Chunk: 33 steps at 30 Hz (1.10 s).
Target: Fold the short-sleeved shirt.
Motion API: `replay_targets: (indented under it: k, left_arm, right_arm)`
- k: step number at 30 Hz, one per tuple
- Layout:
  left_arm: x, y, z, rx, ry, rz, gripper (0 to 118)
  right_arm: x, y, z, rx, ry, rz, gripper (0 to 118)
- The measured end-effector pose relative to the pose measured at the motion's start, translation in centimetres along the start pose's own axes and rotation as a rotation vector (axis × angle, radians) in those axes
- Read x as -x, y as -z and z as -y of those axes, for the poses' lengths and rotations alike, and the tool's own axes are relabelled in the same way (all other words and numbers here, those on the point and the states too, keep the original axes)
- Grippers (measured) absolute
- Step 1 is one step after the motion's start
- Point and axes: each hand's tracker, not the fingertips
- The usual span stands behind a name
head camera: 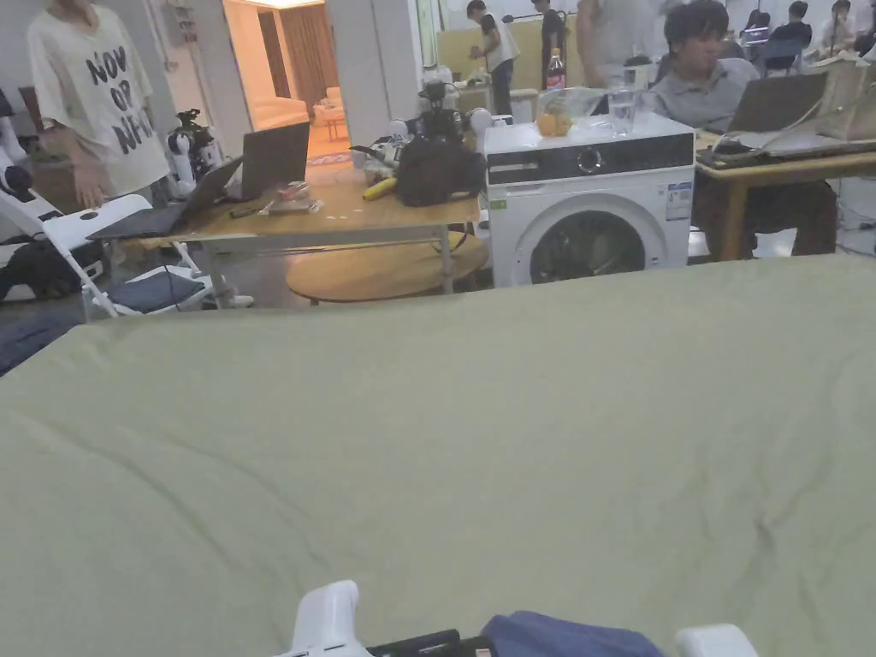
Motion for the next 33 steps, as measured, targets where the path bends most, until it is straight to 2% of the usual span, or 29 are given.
replay_targets:
  k: [2, 4, 5, 6, 7, 8, 10, 12, 14, 16, 17, 18, 19, 20, 22, 24, 27, 29, 31, 33]
  left_arm:
    - [1.8, 1.3, 0.5, 0.012, -0.102, 0.066, 87]
    - [2.3, 3.9, 1.0, 0.040, -0.149, 0.103, 86]
    - [2.5, 5.3, 1.3, 0.058, -0.150, 0.108, 74]
    - [2.4, 6.9, 1.7, 0.109, -0.141, 0.100, 36]
    - [2.1, 8.0, 2.3, 0.158, -0.125, 0.102, 31]
    - [2.1, 9.0, 2.7, 0.175, -0.087, 0.169, 30]
    - [2.4, 9.0, 2.5, 0.152, -0.093, 0.114, 30]
    - [2.5, 7.1, 1.8, 0.124, -0.167, 0.196, 30]
    - [3.1, 4.3, 0.2, 0.103, -0.162, 0.188, 29]
    - [5.0, -0.5, -1.2, 0.017, -0.180, 0.128, 29]
    - [6.3, -2.9, -2.0, -0.006, -0.177, 0.090, 29]
    - [8.1, -5.6, -2.6, -0.034, -0.181, 0.056, 29]
    - [9.7, -8.1, -3.0, -0.061, -0.185, 0.020, 29]
    - [11.6, -11.0, -3.4, -0.110, -0.200, -0.033, 29]
    - [14.9, -15.9, -4.6, -0.155, -0.196, -0.172, 29]
    - [19.4, -19.2, -6.3, -0.130, -0.221, -0.286, 29]
    - [23.0, -20.7, -8.0, -0.116, -0.251, -0.402, 29]
    - [24.0, -20.3, -8.9, -0.079, -0.178, -0.487, 56]
    - [23.5, -20.1, -9.6, -0.078, -0.088, -0.665, 57]
    - [22.9, -21.3, -10.9, -0.120, -0.054, -0.799, 56]
  right_arm:
    - [-0.3, -0.4, -0.1, -0.001, -0.007, -0.001, 0]
    - [-0.7, -0.3, 0.1, -0.011, 0.030, -0.015, 0]
    - [-0.8, -0.2, 0.2, -0.016, 0.045, -0.020, 0]
    - [-0.9, -0.4, 0.3, -0.021, 0.063, -0.025, 0]
    - [-0.9, -0.4, 0.4, -0.023, 0.072, -0.026, 0]
    - [-1.0, -0.3, 0.4, -0.023, 0.076, -0.026, 0]
    - [-1.0, -0.5, 0.5, -0.030, 0.092, -0.029, 0]
    - [-0.8, -2.1, 0.5, -0.077, 0.088, -0.043, 0]
    - [0.5, -4.4, 0.5, -0.215, 0.125, -0.076, 0]
    - [3.4, -5.4, -0.3, -0.363, 0.092, -0.041, 0]
    - [5.0, -5.1, -1.0, -0.382, 0.055, -0.092, 0]
    - [6.5, -4.6, -1.7, -0.380, 0.039, -0.198, 0]
    - [7.8, -4.1, -2.2, -0.379, 0.047, -0.279, 0]
    - [9.1, -3.6, -2.7, -0.373, 0.056, -0.336, 0]
    - [11.5, -2.5, -3.8, -0.362, 0.019, -0.396, 0]
    - [13.4, -1.5, -4.5, -0.334, -0.003, -0.424, 0]
    - [14.8, -0.2, -4.5, -0.288, -0.006, -0.455, 0]
    - [15.1, -0.2, -4.1, -0.278, -0.032, -0.436, 0]
    - [14.2, -0.4, -3.8, -0.276, -0.052, -0.412, 0]
    - [12.6, -1.2, -3.8, -0.290, -0.052, -0.374, 0]
